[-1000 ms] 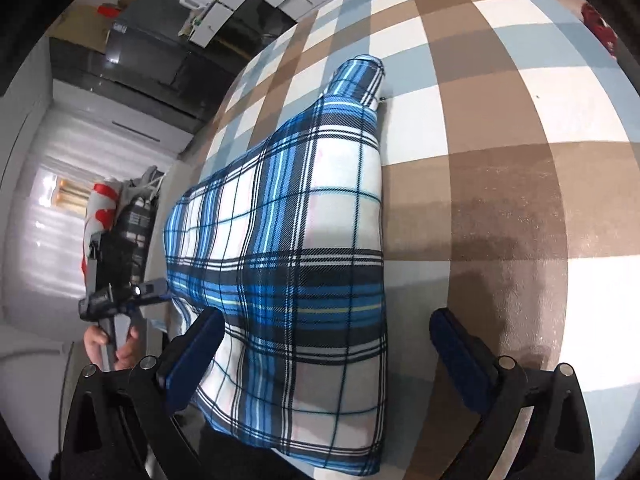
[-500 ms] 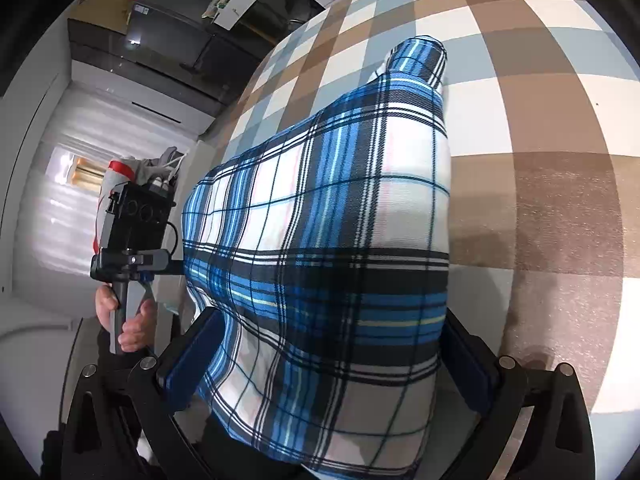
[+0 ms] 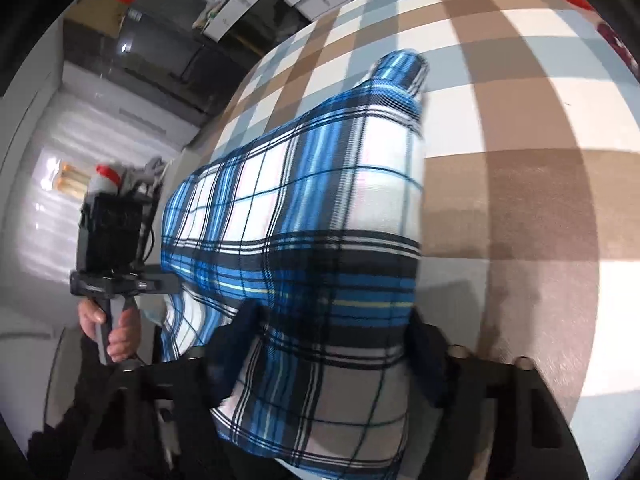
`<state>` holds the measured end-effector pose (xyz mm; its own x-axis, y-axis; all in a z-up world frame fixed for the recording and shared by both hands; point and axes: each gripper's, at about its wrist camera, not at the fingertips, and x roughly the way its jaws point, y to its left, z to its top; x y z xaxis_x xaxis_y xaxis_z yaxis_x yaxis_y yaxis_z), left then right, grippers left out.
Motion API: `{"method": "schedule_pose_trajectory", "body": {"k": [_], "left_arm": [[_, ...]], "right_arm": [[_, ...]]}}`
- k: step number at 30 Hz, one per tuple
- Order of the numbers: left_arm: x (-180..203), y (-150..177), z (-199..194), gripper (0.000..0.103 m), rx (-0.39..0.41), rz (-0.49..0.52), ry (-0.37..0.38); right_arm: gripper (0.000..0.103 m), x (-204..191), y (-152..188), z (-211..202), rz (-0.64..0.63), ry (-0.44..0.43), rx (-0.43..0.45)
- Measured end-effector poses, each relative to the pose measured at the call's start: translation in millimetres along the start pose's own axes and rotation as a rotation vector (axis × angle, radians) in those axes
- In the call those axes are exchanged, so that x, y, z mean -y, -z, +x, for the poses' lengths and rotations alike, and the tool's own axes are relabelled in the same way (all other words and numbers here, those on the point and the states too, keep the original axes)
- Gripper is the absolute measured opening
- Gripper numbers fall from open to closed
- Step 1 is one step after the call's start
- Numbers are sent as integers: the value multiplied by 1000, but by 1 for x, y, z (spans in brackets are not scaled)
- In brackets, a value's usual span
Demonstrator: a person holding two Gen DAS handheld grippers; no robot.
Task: Fold large clothes
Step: 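Grasp the folded plaid shirt with the right tool while the left tool holds it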
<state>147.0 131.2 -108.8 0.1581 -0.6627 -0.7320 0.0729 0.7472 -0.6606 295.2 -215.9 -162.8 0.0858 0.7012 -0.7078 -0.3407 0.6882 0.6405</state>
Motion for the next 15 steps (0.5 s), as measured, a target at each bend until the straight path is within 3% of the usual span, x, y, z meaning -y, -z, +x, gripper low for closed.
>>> {"method": "schedule_pose_trajectory", "body": {"k": [6,12,15], "left_arm": [[16,2,3,25,18,28,-43],[19,13,-1,25,-8,73,-65],[15,15,2,26,-24,67,-57]], "right_arm": [[37,-18,12,-9,-39,-14,56],[36,-27,31,-5,-35,-93,-39],[44,-26,34,1,-20,-81,-62]]}}
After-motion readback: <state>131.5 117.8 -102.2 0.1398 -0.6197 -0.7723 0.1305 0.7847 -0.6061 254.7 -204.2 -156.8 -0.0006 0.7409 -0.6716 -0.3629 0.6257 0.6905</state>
